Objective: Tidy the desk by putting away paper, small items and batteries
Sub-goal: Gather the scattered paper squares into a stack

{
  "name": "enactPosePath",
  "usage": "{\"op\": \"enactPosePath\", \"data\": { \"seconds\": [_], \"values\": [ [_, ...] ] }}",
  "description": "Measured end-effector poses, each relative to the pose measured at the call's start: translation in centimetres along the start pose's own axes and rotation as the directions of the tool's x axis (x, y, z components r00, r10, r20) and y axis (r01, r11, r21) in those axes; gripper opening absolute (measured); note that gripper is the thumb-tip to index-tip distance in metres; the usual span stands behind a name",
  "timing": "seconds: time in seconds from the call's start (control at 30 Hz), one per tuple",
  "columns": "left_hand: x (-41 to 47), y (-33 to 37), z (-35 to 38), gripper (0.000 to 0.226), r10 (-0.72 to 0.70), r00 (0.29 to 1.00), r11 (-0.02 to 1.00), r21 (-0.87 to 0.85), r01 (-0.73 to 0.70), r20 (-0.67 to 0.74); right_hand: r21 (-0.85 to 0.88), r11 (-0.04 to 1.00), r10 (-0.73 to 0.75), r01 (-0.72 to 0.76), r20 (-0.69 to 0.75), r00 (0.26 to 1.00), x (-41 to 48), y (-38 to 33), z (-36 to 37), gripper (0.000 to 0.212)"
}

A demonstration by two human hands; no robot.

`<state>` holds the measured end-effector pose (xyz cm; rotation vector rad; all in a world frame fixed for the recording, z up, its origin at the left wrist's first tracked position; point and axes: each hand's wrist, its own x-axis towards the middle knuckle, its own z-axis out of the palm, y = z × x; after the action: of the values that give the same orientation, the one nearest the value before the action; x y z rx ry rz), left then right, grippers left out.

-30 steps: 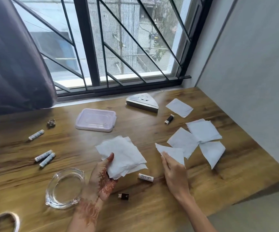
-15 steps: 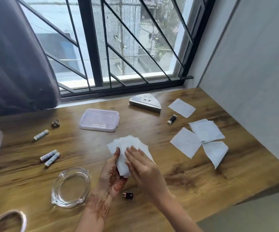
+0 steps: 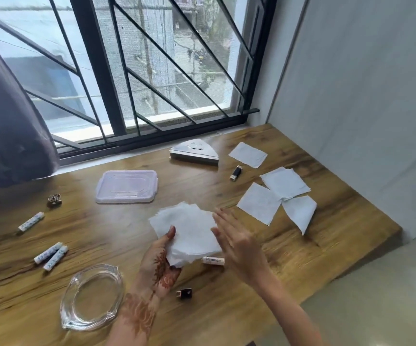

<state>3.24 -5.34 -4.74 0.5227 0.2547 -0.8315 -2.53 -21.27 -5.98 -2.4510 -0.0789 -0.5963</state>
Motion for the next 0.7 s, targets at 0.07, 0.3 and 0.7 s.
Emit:
{"op": "enactPosePath", "data": {
  "seconds": [0.07,0.3,0.7],
  "values": [
    [-0.3,-0.1,0.7,0.071,0.08,0.997,0.996,0.04,-0.08,0.019,-0.129,0.99,0.062,-0.064,-0.02,0.998,0.1,3.9,-1.2,0.042],
    [0.9,-1.0,1.7,0.039,0.156,0.982,0.987,0.059,-0.15,-0.103,-0.5,0.848,0.24,-0.176,0.066,0.969,-0.1,12.4,-4.1,0.04],
    [3.9,-3.8,5.0,0.029,0.226,0.952,0.974,0.037,-0.223,-0.204,-0.338,0.928,0.172,-0.157,0.015,0.985,1.4,13.9,-3.5,0.019]
  ]
}}
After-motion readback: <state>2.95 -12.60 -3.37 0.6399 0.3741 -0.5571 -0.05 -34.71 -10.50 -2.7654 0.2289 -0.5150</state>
